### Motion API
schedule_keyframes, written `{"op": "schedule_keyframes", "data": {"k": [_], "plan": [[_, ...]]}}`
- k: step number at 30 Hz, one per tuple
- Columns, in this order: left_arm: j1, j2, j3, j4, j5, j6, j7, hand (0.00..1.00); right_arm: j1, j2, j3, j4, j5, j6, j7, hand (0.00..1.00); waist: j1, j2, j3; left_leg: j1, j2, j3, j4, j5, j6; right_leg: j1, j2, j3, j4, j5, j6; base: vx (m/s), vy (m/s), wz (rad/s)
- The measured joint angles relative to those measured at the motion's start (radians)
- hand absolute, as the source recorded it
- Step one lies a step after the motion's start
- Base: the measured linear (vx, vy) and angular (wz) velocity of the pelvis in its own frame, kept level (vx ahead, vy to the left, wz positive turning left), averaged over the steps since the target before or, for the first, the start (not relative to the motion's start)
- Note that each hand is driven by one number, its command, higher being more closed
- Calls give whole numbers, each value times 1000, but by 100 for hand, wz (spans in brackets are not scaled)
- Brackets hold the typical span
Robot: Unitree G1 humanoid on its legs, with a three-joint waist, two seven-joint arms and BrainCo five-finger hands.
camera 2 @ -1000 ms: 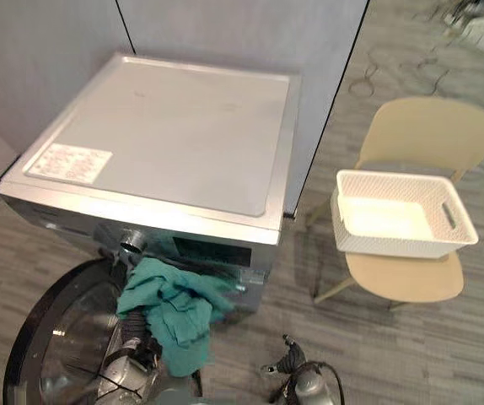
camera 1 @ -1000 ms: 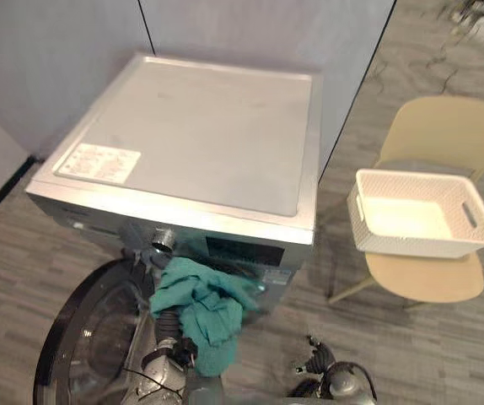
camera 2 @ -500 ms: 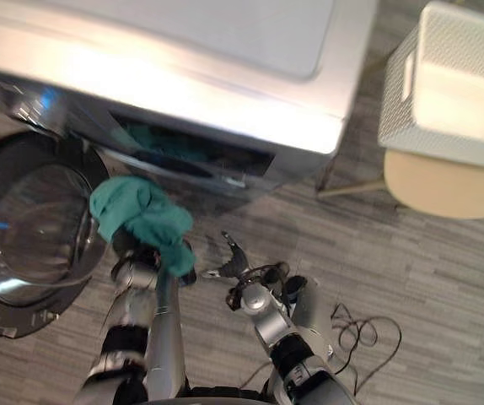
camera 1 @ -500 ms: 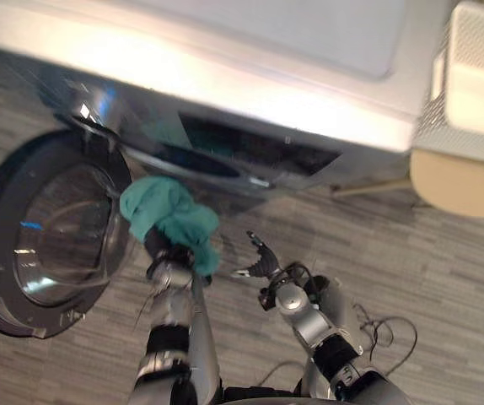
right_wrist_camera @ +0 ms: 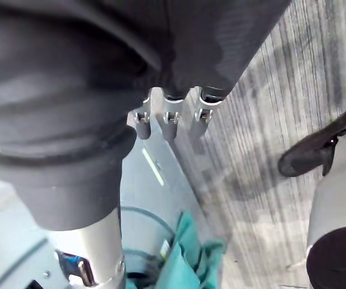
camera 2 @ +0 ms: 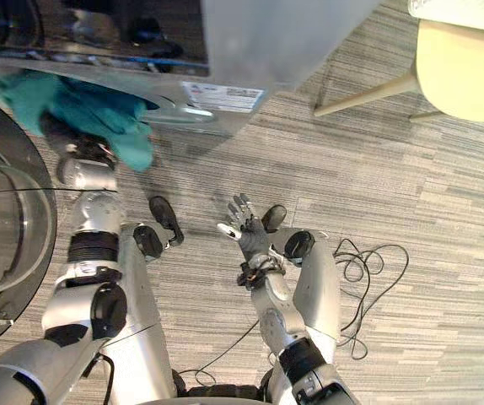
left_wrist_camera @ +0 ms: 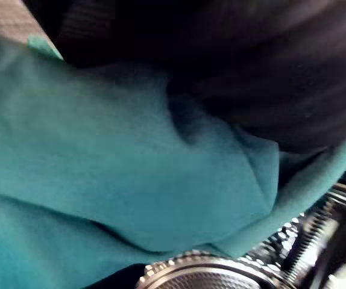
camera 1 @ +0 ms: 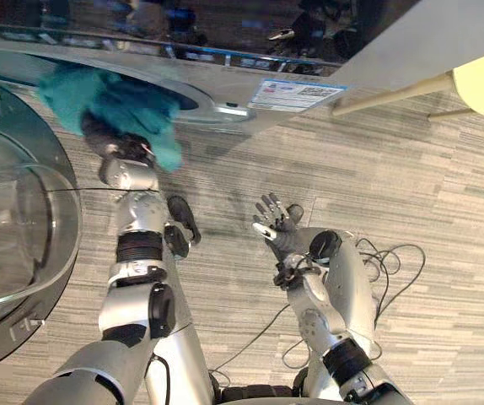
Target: Pick up the laundry basket with both hands and put the clothes into the washing machine.
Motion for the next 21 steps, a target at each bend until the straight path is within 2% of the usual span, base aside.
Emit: {"op": "schedule_keyframes", "data": {"k": [3, 5, 7, 10, 11, 13, 14, 16, 17, 19, 21], "plan": [[-29, 23, -7, -109, 1, -38, 0, 100, 31, -18, -3, -8, -22, 3, 16, 0, 0, 0, -1, -2, 13, 0, -12, 8, -13, -4, 23, -1, -21, 7, -11, -38, -29, -17], [-51, 38, -6, -200, 1, -45, 3, 100, 35, -17, -6, -10, -35, 8, 31, 0, -3, 1, -1, 1, 16, 1, -23, 13, -20, -4, 36, -3, -35, 12, -19, -34, -31, -13], [-95, 47, -6, -302, 1, -82, 10, 100, 35, -14, -17, -12, -35, 8, 41, 0, -2, 0, -2, 16, 28, 13, -50, 27, -25, 1, 49, -4, -61, 25, -27, -31, -41, -15], [-104, 70, 10, -273, -55, -94, 36, 100, 38, -19, -23, -3, -37, 20, 54, 0, -20, 0, -2, 54, 30, 31, -117, 60, -32, 30, 74, -12, -129, 53, -33, -34, -28, -8], [-105, 58, 5, -270, -121, -94, 50, 100, 41, -23, -32, 7, -49, 26, 63, 0, -21, -4, -4, 73, 29, 41, -154, 78, -35, 45, 88, -17, -170, 72, -35, -35, -14, -5], [-110, 52, -7, -264, -183, -94, 54, 100, 41, -28, -45, 19, -71, 31, 62, 0, -20, -4, -4, 86, 29, 51, -184, 92, -33, 57, 96, -22, -204, 90, -34, -15, -1, -2], [-150, 40, -28, -240, -229, -98, 68, 100, 41, -36, -58, 28, -79, 48, 61, 0, -15, -4, -4, 101, 24, 63, -217, 106, -32, 67, 107, -25, -239, 107, -31, -33, 0, 0], [-188, 40, -53, -225, -248, -104, 72, 100, 43, -38, -67, 26, -82, 55, 61, 0, -14, -4, -4, 104, 18, 67, -245, 120, -26, 76, 109, -33, -274, 128, -30, -37, 13, 6], [-206, 45, -83, -200, -247, -115, 73, 0, 46, -38, -82, 27, -88, 61, 61, 0, -10, -4, -4, 108, 9, 74, -265, 131, -24, 76, 108, -34, -291, 137, -27, -27, 12, 9], [-234, 76, -149, -143, -244, -121, 72, 0, 50, -40, -103, 27, -97, 73, 61, 0, 12, -4, -4, 113, 8, 81, -279, 136, -18, 82, 111, -34, -317, 157, -25, -30, 13, 1], [-288, 148, -197, -24, -158, -76, 65, 0, 50, -39, -117, 26, -98, 78, 61, 0, 15, -4, -4, 125, 2, 85, -292, 143, -11, 97, 112, -35, -337, 172, -19, -36, 21, 1]]}}
